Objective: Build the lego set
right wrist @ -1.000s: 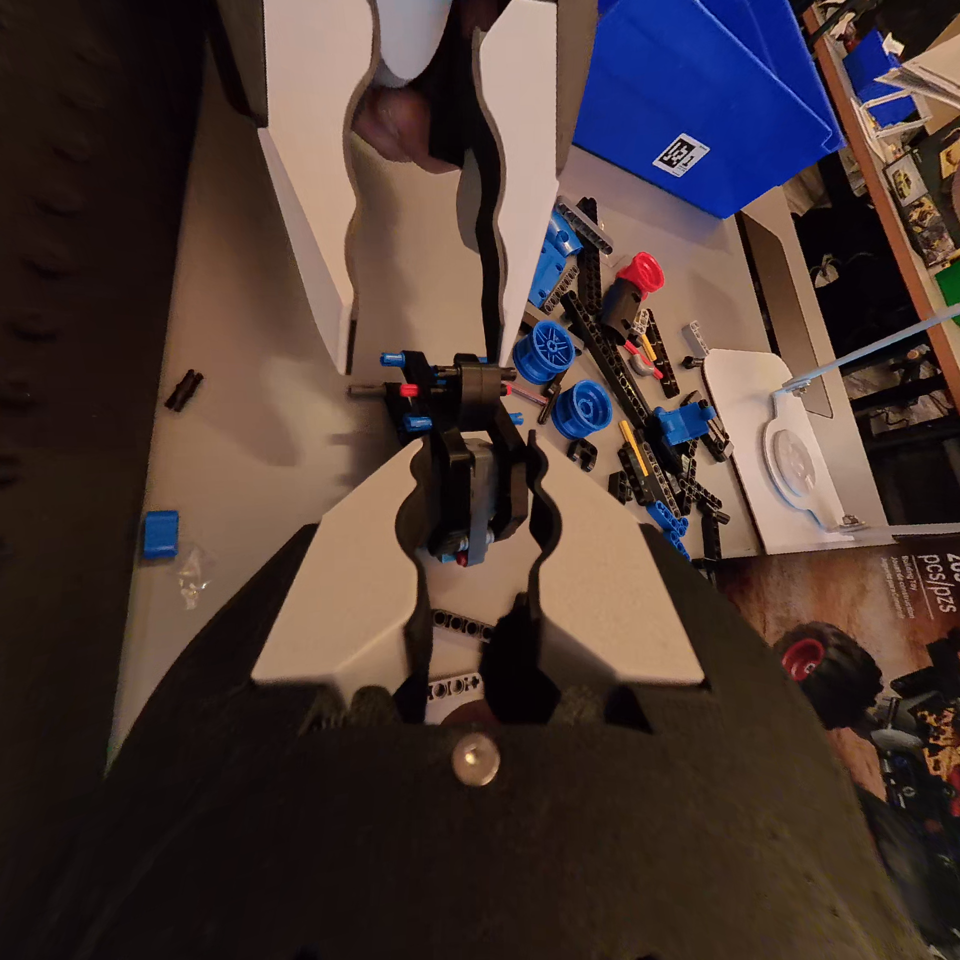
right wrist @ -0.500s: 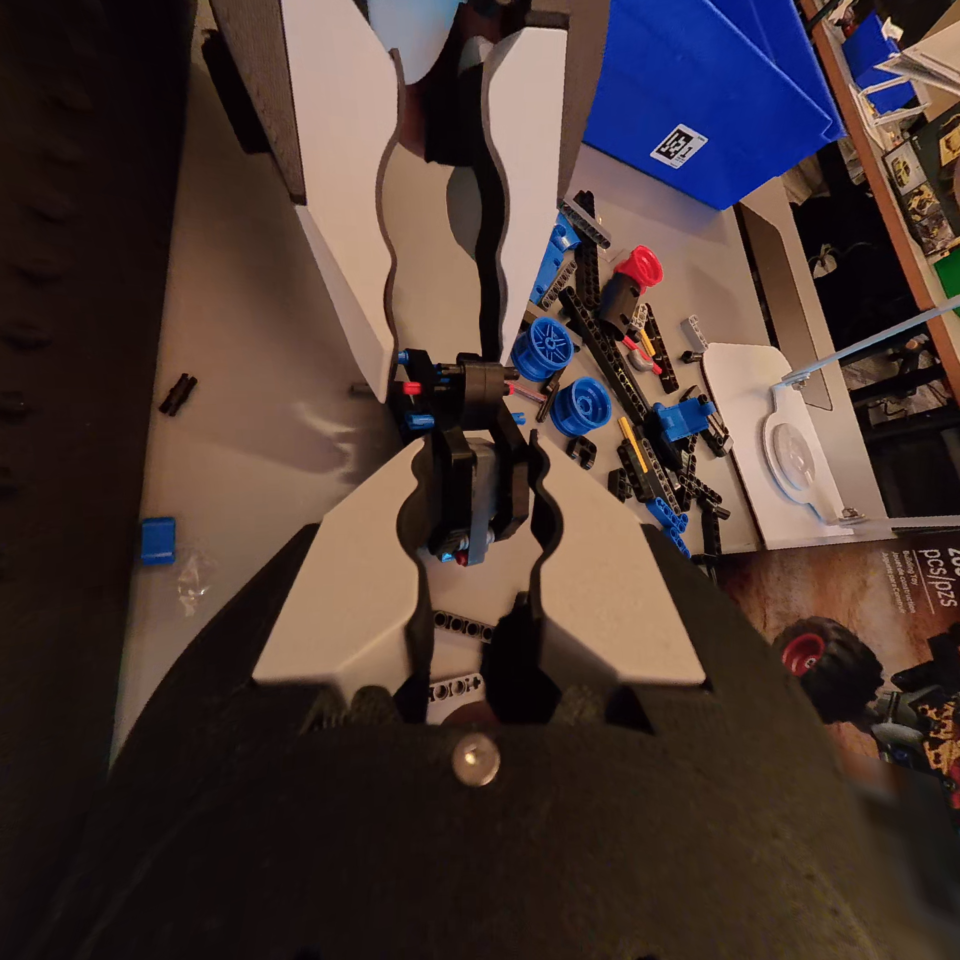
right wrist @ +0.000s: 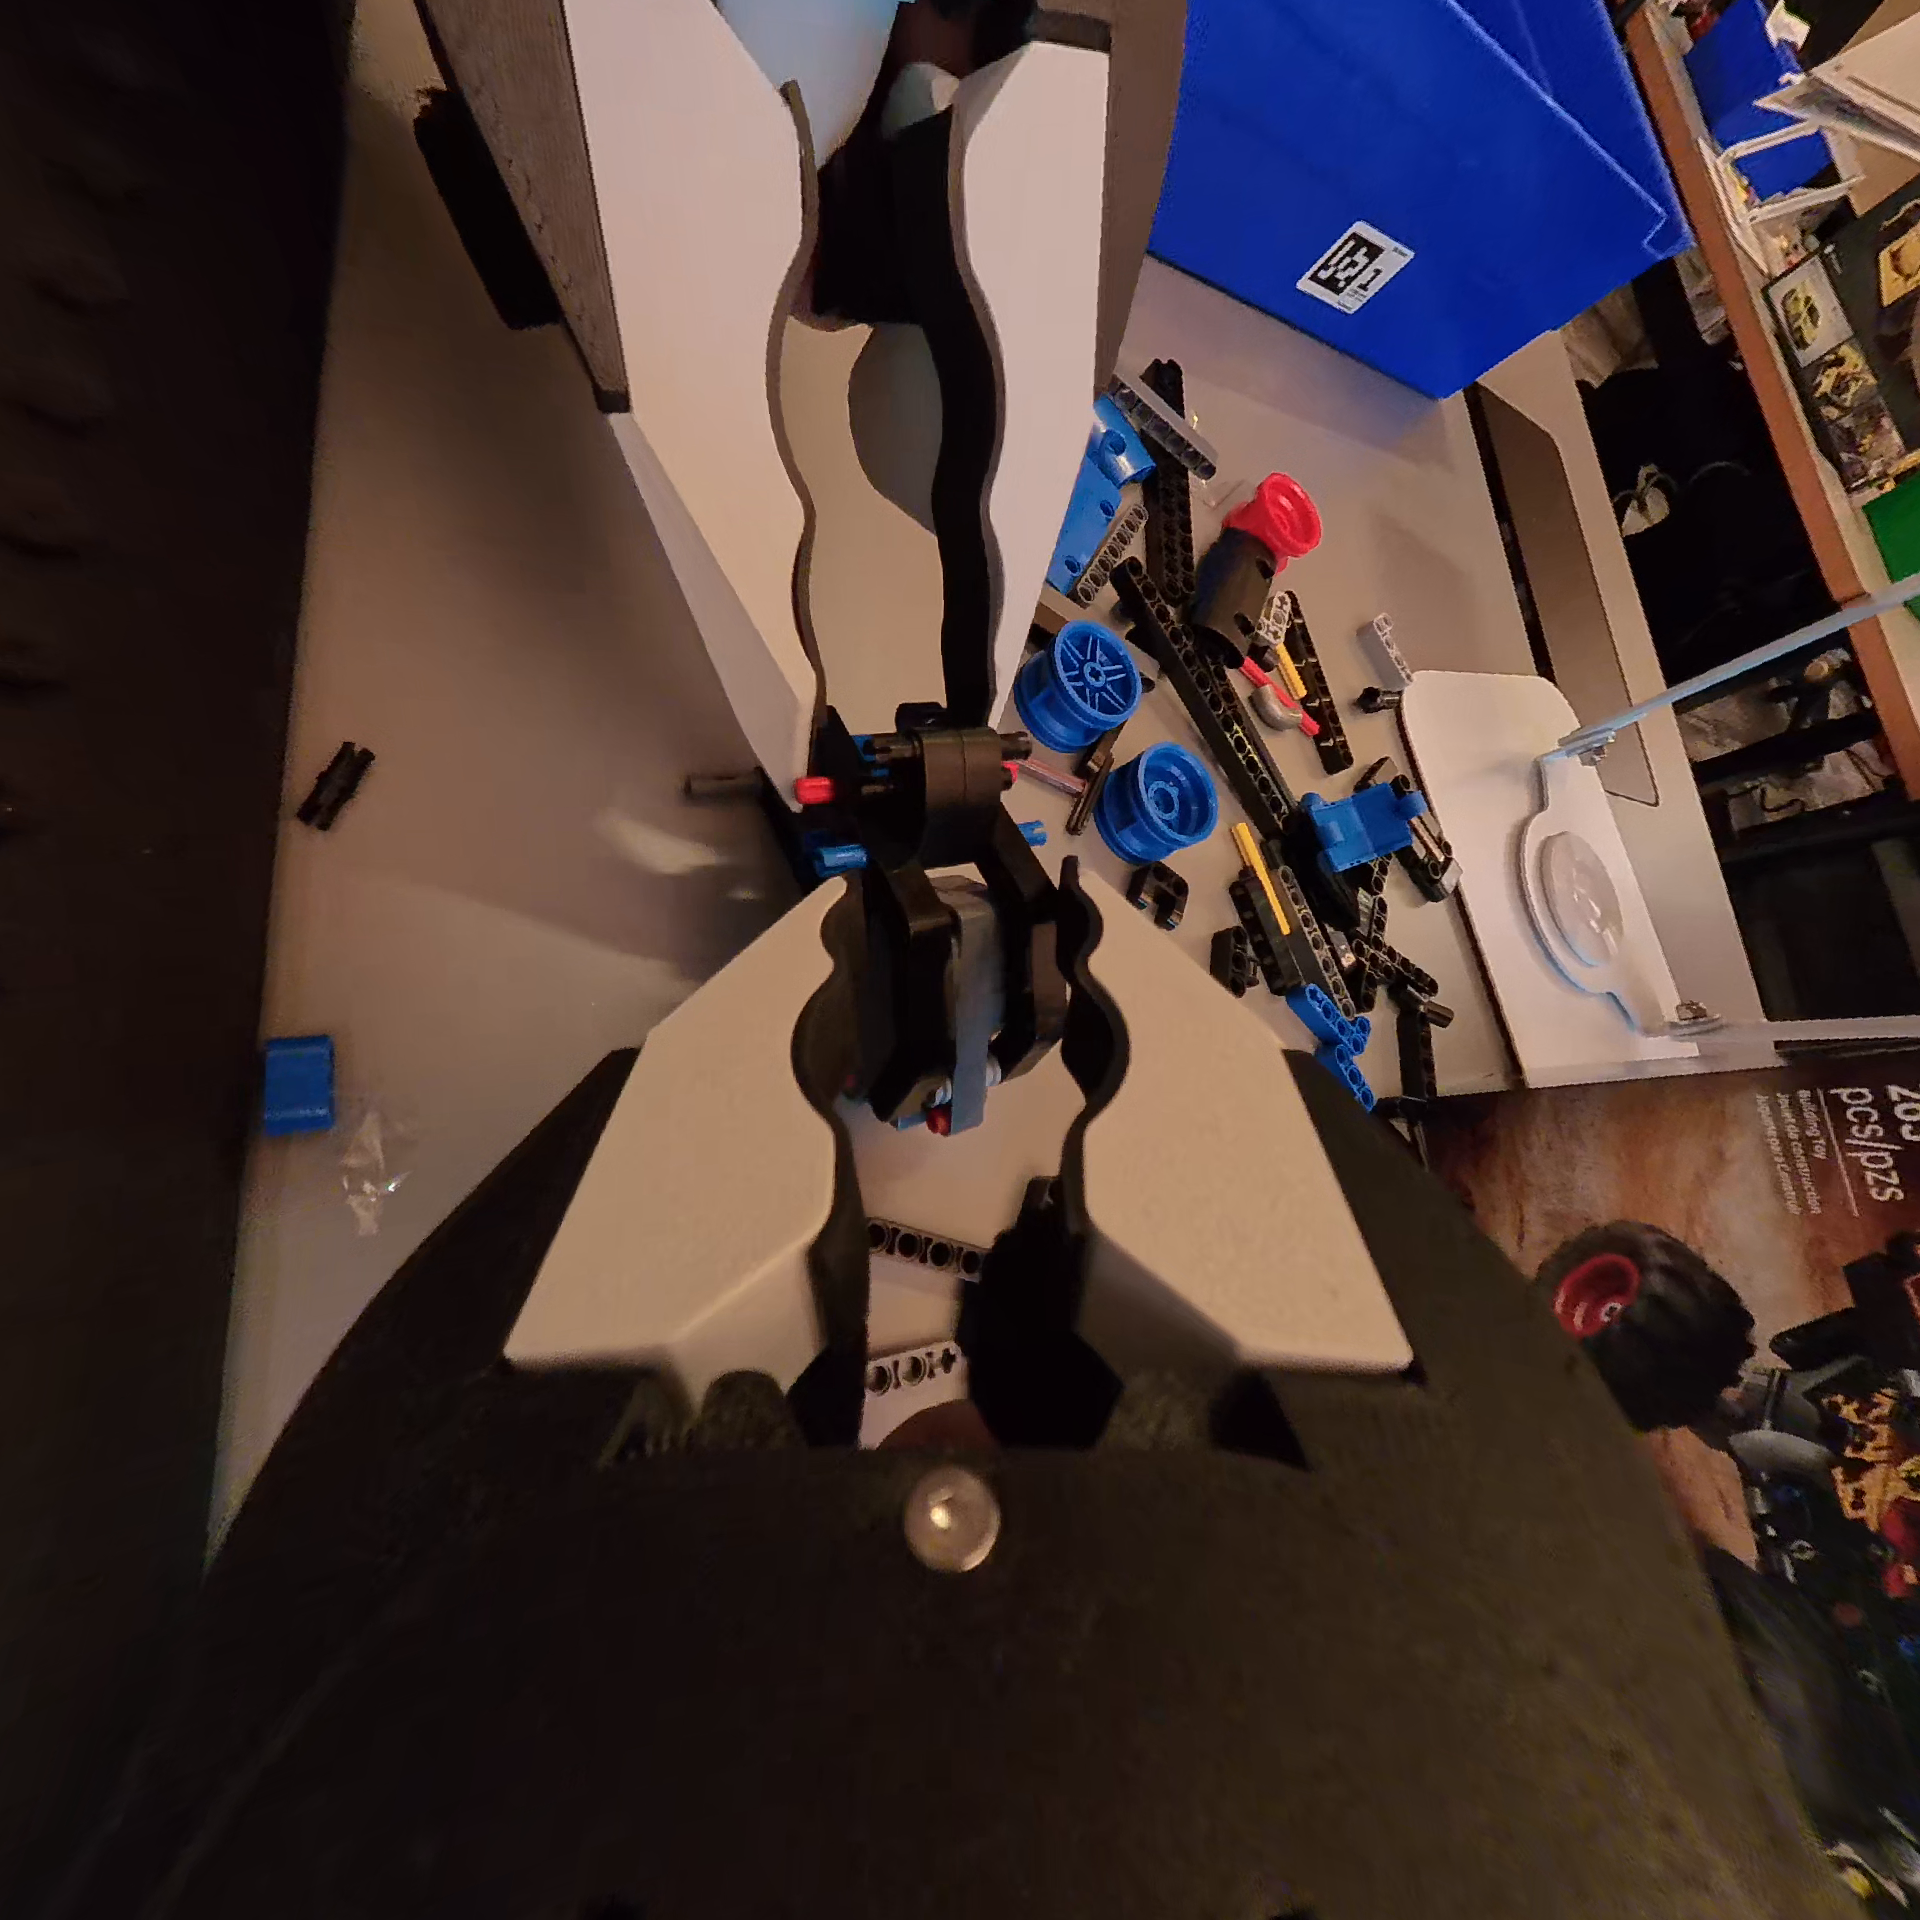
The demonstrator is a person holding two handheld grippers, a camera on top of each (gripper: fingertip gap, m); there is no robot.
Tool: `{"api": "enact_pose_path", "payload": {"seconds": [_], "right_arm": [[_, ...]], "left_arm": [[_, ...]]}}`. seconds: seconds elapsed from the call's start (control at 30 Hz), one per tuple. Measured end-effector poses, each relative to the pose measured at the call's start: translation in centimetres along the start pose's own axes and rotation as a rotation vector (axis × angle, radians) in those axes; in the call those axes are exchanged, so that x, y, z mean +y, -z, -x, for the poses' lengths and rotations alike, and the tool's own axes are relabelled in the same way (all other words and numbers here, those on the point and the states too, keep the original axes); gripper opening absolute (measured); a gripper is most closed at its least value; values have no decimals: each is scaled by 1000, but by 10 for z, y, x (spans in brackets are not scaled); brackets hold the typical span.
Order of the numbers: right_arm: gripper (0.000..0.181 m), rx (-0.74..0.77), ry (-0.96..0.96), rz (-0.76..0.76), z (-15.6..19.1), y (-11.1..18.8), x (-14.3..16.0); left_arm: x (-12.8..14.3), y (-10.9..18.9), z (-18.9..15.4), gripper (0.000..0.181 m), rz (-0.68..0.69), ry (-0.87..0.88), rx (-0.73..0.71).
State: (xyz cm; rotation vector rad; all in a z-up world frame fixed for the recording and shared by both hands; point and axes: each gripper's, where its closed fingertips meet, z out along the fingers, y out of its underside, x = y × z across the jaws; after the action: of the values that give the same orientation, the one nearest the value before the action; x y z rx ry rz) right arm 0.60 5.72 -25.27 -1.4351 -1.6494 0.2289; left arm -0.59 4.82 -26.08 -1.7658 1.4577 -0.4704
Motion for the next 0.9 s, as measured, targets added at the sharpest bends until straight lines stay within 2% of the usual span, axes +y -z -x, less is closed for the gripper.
{"api": "enact_pose_path", "payload": {"seconds": [0.23, 0.33, 0.4, 0.53, 0.77, 0.9], "right_arm": [[34, -1, -29, -12, -1, -1, -1], [34, 2, -51, 2, -8, 1, 3], [42, -23, -109, -24, -11, 6, 2], [43, -44, -141, -15, -13, 11, 8], [41, -72, -168, 21, -13, 11, 17], [39, -97, -163, 34, -11, 11, 22]], "left_arm": [[2, 1, 2, 32, -13, 10, 54], [1, -1, 9, 32, -13, -65, 7], [3, 0, 9, 33, -4, -40, 38], [3, 5, 12, 51, -31, -32, 59], [11, 9, 16, 55, -43, -66, 44], [15, 8, 12, 64, -42, -66, 63]]}}
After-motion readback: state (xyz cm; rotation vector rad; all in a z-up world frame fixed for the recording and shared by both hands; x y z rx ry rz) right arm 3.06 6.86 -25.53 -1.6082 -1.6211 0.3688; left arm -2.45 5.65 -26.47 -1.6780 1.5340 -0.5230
